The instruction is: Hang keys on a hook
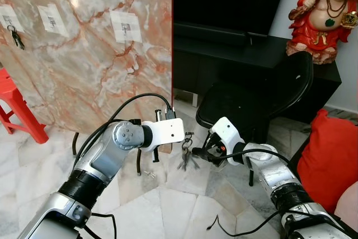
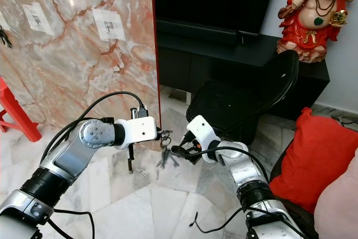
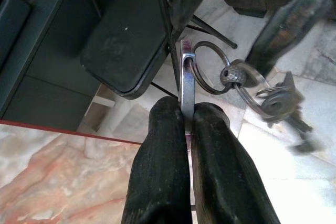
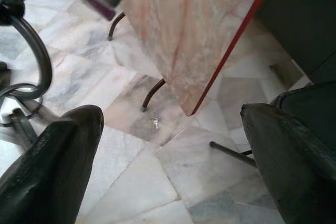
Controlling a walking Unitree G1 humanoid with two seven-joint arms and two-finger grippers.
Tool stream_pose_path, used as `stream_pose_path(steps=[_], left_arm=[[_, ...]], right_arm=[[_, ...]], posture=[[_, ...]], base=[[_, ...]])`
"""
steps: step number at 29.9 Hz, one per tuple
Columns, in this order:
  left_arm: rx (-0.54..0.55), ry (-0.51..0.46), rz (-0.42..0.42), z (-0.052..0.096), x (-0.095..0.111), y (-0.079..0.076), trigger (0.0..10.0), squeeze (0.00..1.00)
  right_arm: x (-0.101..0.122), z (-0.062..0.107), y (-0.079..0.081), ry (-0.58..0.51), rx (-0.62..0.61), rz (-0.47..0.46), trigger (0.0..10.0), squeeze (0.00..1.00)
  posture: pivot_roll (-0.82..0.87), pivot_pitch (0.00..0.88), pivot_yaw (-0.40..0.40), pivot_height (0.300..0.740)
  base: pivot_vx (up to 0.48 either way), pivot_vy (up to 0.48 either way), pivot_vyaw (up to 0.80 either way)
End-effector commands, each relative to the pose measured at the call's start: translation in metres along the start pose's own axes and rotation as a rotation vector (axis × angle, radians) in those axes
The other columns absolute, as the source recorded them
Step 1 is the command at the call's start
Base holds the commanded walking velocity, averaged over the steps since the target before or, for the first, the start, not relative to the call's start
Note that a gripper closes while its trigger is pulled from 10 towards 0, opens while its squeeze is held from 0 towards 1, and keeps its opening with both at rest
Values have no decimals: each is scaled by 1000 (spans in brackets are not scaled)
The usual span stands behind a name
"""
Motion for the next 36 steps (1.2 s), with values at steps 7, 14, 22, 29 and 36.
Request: stream_pose_path(steps=[7, 14, 22, 29, 36], left_arm=[[57, -63, -38, 2, 19, 14, 10000, 0], [64, -73, -36, 2, 21, 15, 10000, 0], [78, -79, -37, 3, 23, 18, 10000, 0], [94, -91, -32, 3, 25, 20, 10000, 0], [100, -93, -35, 4, 26, 23, 10000, 0]], right_arm=[[0, 3, 7, -6, 71, 19, 10000, 0], [-3, 3, 12, 6, 101, 30, 10000, 0], [-10, 2, 14, 33, 87, 6, 10000, 0], [-15, 2, 14, 49, 70, -8, 10000, 0], [-14, 1, 12, 39, 48, -31, 10000, 0]], posture=[[-23, 0, -6, 723], [-23, 0, -6, 723], [-19, 0, -6, 723], [-17, 0, -8, 723], [-17, 0, -6, 723]], base=[[0, 0, 0], [0, 0, 0], [0, 0, 0], [0, 0, 0], [0, 0, 0]])
Point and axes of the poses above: a point about 5 cm out from each wrist's last joint towards the gripper, its own z axis pointing back from the gripper into the wrist, its own x axis along the axis of the wrist's last joint, y = z × x, the point moved 3 cm from there along -z, pointing out of the wrist towards the gripper, and after that the axes turned 9 degrees about z, right-handed, at the moved point
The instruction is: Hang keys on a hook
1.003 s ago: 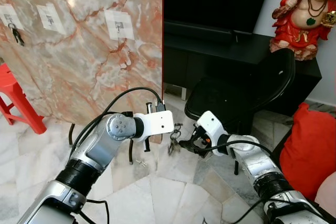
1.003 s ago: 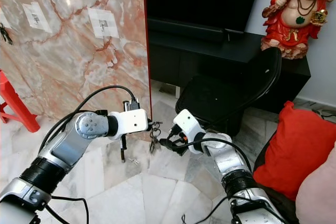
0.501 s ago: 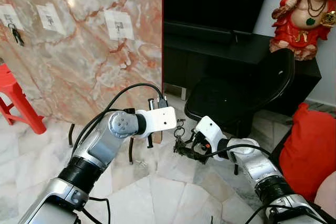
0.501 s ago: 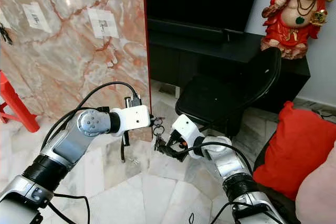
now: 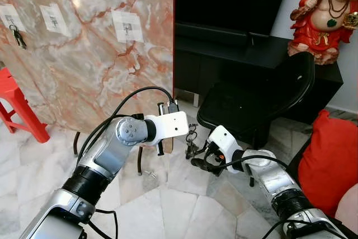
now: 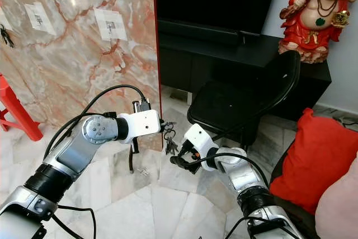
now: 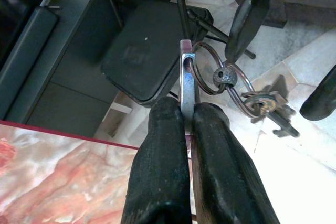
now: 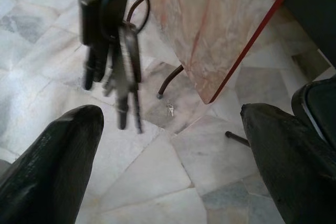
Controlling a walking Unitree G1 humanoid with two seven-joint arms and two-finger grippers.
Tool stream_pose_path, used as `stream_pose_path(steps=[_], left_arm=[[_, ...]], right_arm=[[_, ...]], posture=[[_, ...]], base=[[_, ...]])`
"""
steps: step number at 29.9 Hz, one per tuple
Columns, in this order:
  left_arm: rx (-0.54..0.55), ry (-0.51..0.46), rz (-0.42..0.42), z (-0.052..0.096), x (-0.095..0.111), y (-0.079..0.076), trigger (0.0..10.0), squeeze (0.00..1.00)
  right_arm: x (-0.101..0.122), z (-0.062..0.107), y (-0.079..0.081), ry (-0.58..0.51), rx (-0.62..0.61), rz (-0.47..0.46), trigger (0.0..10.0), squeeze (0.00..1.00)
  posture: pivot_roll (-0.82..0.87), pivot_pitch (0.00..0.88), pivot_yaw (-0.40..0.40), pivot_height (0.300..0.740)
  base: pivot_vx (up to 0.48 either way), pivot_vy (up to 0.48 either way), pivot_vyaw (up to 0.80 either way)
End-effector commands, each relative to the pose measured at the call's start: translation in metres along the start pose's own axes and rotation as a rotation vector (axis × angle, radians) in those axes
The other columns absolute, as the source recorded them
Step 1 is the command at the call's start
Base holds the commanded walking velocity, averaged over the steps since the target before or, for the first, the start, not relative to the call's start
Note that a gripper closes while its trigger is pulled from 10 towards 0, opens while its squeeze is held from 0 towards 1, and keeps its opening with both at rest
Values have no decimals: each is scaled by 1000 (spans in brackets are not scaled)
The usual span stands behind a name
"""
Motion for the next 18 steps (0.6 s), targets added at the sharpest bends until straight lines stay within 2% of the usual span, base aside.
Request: stream_pose_path(steps=[1, 18], left_arm=[[38, -55, -20, 3, 14, 12, 10000, 0], [50, -96, -27, -1, 26, 14, 10000, 0]], right_arm=[[-1, 0, -1, -4, -12, -26, 10000, 0], [6, -5, 3, -62, -13, -97, 10000, 0]], posture=[[-17, 0, -6, 723], [-14, 0, -4, 723]], base=[[0, 0, 0], [0, 0, 0]])
Point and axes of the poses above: a point about 5 cm out from each wrist's last joint towards the gripper, its own z axis pointing back from the gripper into the wrist, its own x axis along the axis of the wrist's last joint, y = z × x, the point moved 3 cm from there along -z, pointing out of the wrist towards the gripper, and after that the axes turned 9 degrees about z, right-handed, at the moved point
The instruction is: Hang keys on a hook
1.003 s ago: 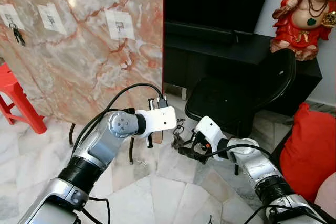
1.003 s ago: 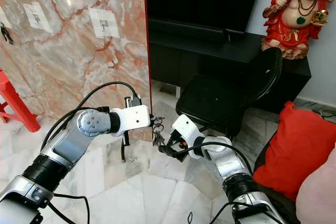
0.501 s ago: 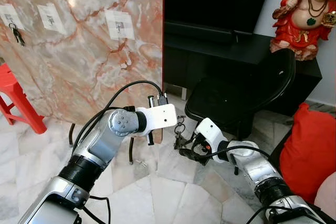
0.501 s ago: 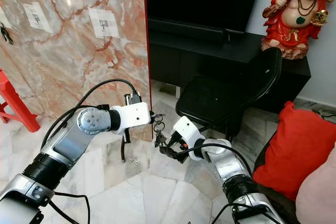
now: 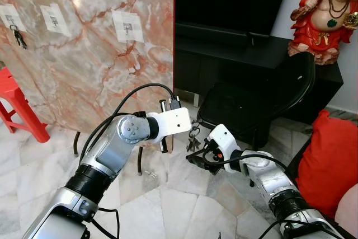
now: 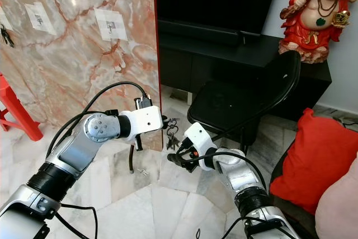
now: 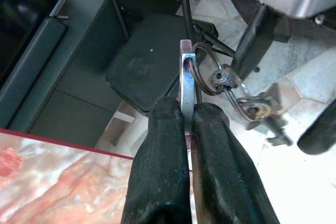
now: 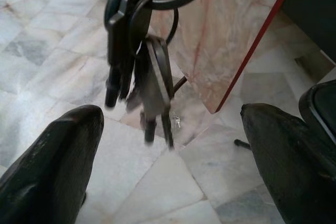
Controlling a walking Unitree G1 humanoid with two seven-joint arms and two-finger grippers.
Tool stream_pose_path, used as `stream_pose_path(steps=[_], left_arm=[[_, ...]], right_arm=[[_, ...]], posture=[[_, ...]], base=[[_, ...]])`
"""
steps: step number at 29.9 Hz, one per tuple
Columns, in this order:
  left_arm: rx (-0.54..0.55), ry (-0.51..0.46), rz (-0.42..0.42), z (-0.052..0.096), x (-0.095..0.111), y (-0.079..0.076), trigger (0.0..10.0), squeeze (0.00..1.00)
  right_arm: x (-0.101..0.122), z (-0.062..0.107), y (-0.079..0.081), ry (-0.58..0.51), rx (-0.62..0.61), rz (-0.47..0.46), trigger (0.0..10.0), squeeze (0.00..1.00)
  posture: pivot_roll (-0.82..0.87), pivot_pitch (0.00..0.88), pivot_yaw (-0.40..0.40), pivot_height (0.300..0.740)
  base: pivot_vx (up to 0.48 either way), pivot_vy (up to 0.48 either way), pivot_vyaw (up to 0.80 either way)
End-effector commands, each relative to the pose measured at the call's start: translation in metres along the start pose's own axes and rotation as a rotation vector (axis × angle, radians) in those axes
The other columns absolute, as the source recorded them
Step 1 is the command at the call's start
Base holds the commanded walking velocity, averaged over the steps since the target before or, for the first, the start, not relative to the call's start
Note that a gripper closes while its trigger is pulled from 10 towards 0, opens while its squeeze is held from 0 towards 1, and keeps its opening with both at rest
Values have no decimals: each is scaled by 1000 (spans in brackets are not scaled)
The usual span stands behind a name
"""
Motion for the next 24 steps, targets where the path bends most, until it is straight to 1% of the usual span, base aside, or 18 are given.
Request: stream_pose_path(steps=[1, 6, 7, 8, 11, 12, 13, 20, 22, 24], left_arm=[[27, -50, -43, 1, 16, 10, 10000, 0], [27, -67, -44, -1, 21, 10, 10000, 0], [26, -71, -44, -2, 22, 9, 10000, 0], [24, -73, -43, -3, 23, 8, 10000, 0], [17, -81, -40, -4, 24, 6, 10000, 0], [16, -81, -40, -4, 24, 5, 10000, 0], [15, -82, -40, -4, 24, 5, 10000, 0], [18, -82, -40, -3, 24, 6, 10000, 0], [20, -81, -42, -3, 24, 6, 10000, 0], [22, -82, -41, -3, 24, 7, 10000, 0]], right_arm=[[0, 0, 0, -9, -4, -29, 10000, 0], [5, -2, 1, -44, -2, -64, 10000, 0], [6, -2, 1, -56, -3, -85, 3686, 0], [6, -2, 1, -66, -7, -104, 0, 0], [10, -2, 1, -101, -8, -145, 0, 0], [10, -2, 1, -104, -10, -145, 4078, 0], [10, -2, 1, -104, -11, -144, 10000, 0], [10, -4, 3, -116, -11, -171, 10000, 0], [11, -4, 3, -129, -9, -189, 0, 0], [12, -4, 3, -136, -5, -199, 0, 0]], posture=[[-14, 0, -4, 723], [-14, 0, -4, 723], [-14, 0, -4, 723], [-14, 0, -4, 723], [-13, 0, -2, 723], [-13, 0, -2, 723], [-13, 0, -2, 723], [-10, 0, -2, 723], [-10, 0, -2, 723], [-7, 0, -1, 723]], base=[[0, 0, 0], [0, 0, 0], [0, 0, 0], [0, 0, 0], [0, 0, 0], [0, 0, 0], [0, 0, 0], [0, 0, 0], [0, 0, 0], [0, 0, 0]])
Point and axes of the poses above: a point about 5 cm out from each wrist's last joint towards the gripper, its own z axis pointing back from the gripper into the wrist, its own x axis along the axis of the wrist's last joint, y = z × x, the point moved 3 cm from there along -z, pointing out of the wrist towards the gripper, and after that the axes turned 9 degrees about z, right-handed, at the moved point
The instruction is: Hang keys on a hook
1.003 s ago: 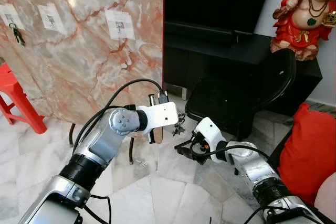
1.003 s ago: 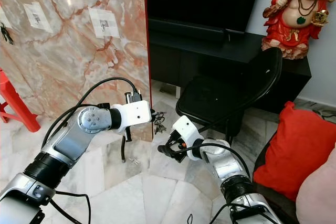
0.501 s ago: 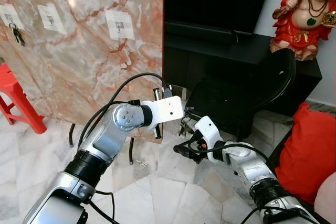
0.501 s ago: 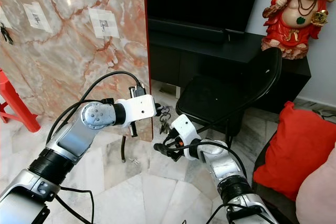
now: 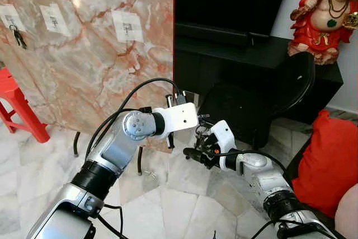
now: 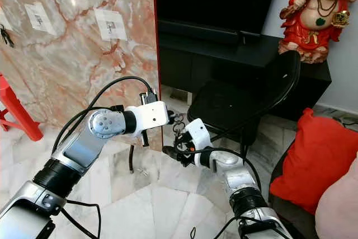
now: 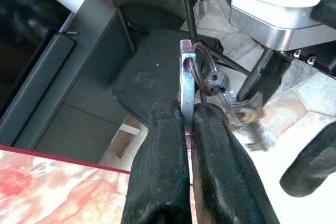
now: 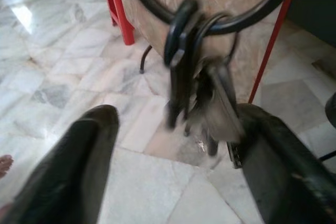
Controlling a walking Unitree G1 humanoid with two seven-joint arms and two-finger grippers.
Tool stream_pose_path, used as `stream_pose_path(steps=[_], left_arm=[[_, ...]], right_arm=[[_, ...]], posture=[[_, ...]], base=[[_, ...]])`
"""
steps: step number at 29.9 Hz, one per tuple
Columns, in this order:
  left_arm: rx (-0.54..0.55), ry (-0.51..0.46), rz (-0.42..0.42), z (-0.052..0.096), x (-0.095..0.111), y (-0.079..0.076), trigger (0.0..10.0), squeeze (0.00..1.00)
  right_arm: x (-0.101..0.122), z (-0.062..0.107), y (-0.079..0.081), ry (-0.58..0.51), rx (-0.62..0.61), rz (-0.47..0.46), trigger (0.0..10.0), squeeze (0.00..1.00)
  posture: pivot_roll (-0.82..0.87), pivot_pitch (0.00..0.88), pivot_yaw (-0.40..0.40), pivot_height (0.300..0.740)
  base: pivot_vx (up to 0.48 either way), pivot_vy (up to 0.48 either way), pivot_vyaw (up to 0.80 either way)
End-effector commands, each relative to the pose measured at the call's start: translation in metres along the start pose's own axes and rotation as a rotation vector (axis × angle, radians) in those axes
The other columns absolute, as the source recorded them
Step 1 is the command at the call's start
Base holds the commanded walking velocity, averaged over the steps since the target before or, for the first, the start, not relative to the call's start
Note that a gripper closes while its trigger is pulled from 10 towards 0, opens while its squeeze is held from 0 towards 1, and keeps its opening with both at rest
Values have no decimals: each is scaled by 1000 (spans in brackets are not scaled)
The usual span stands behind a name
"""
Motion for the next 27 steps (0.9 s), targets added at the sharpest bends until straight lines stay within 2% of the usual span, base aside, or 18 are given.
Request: stream_pose_path(steps=[1, 27], left_arm=[[15, -35, -31, 2, 10, 5, 10000, 0], [28, -24, -31, 3, 6, 6, 10000, 0]], right_arm=[[0, 1, -1, -6, -2, -25, 0, 0], [-7, 7, -8, 24, -34, -8, 0, 0]], posture=[[-7, 0, -1, 723], [-5, 0, 0, 723]], base=[[0, 0, 0], [0, 0, 0]])
Point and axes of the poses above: a point about 5 cm out from each wrist's last joint towards the gripper, its own z axis pointing back from the gripper into the wrist, its own x axis along the axis of the wrist's last joint, y = z × x, the point moved 3 cm from there along -z, pointing out of the wrist towards the gripper, and after that the axes turned 9 degrees about z, right-handed, at the moved point
